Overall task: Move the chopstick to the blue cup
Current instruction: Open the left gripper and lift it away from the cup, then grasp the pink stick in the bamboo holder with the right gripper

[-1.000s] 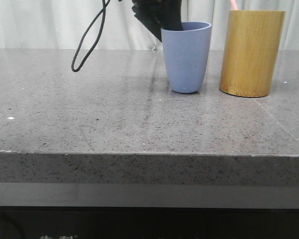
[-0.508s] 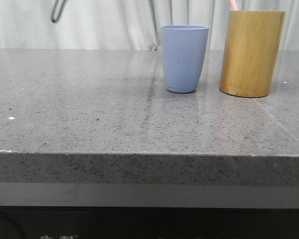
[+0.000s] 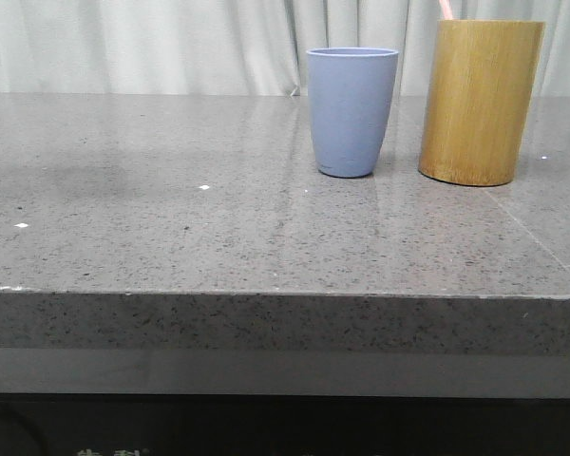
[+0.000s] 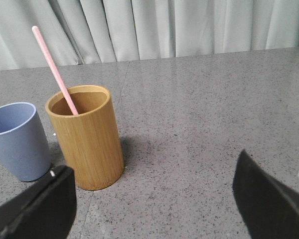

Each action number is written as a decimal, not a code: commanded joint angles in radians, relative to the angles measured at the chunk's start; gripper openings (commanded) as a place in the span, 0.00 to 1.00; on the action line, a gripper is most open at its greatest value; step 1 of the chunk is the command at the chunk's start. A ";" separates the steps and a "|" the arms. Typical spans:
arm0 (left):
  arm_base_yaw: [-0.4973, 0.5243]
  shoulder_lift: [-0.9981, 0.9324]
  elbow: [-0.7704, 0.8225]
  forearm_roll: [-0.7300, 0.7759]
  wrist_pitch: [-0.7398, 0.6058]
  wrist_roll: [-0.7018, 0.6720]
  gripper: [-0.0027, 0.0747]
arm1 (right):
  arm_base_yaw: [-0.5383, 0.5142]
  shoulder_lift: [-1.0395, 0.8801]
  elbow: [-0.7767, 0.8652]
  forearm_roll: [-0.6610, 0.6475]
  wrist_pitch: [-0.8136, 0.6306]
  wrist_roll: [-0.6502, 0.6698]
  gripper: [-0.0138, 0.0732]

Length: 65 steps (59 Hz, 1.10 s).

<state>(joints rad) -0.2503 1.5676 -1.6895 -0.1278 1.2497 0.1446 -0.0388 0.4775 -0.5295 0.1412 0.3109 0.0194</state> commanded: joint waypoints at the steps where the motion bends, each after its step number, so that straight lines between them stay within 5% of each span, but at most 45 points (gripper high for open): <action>1: 0.060 -0.126 0.093 -0.060 -0.101 -0.010 0.01 | -0.003 0.008 -0.033 0.005 -0.076 -0.007 0.90; 30: 0.110 -0.774 0.898 -0.077 -0.721 -0.004 0.01 | -0.003 0.009 -0.033 -0.001 -0.066 -0.014 0.90; 49: 0.110 -1.203 1.136 -0.079 -0.763 -0.004 0.01 | 0.009 0.072 -0.066 -0.001 -0.106 -0.095 0.90; 65: 0.110 -1.331 1.181 -0.075 -0.763 -0.004 0.01 | 0.172 0.346 -0.221 -0.006 -0.235 -0.135 0.90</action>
<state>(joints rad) -0.1419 0.2368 -0.4898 -0.1899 0.5727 0.1439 0.0834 0.7295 -0.6682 0.1412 0.2084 -0.0902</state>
